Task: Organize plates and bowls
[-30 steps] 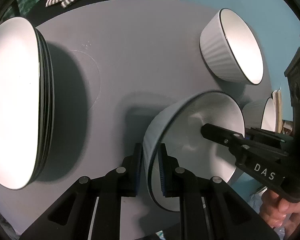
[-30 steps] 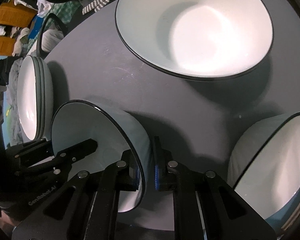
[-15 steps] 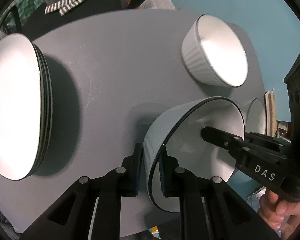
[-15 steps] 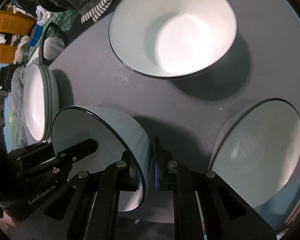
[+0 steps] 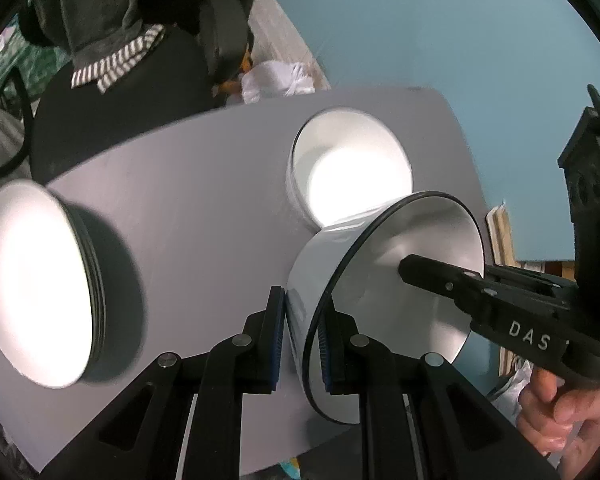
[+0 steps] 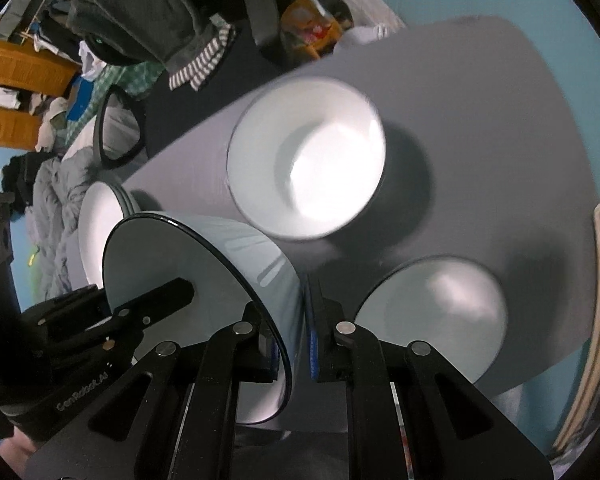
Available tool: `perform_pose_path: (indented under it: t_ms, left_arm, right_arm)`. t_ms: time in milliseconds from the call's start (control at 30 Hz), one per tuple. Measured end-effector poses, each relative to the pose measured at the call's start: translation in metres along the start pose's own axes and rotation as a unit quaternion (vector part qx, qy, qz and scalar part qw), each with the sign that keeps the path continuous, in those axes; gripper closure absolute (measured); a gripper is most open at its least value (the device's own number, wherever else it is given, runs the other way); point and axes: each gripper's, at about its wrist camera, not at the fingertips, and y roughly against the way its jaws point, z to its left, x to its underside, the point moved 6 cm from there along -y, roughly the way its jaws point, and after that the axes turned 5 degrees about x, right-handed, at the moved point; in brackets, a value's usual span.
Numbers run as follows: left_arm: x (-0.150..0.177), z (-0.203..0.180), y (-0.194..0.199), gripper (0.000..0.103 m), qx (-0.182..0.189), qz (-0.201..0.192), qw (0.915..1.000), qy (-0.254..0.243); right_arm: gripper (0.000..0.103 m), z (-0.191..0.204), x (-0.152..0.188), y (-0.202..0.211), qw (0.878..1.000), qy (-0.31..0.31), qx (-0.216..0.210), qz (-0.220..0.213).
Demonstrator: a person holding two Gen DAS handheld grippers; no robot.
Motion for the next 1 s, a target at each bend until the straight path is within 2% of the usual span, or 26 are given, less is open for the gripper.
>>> perform_pose_path:
  t_ms: [267, 467, 767, 1000]
  left_arm:
    - [-0.039, -0.006, -0.002, 0.088, -0.01, -0.013, 0.9997, -0.016]
    - [-0.065, -0.017, -0.01, 0.088, -0.041, -0.016, 0.998, -0.045]
    - [-0.076, -0.009, -0.036, 0.088, -0.071, 0.015, 0.9965, -0.041]
    - [-0.08, -0.007, -0.041, 0.089, -0.068, 0.016, 0.9966, -0.043]
  right_arm:
    - [0.092, -0.006, -0.032, 0.01, 1.0, 0.005, 0.021, -0.017]
    - [0.092, -0.011, -0.059, 0.012, 0.999, 0.01, 0.037, -0.029]
    - [0.092, -0.02, -0.068, -0.013, 0.999, 0.005, 0.037, 0.002]
    - [0.092, -0.029, -0.072, -0.023, 0.999, -0.005, 0.044, 0.018]
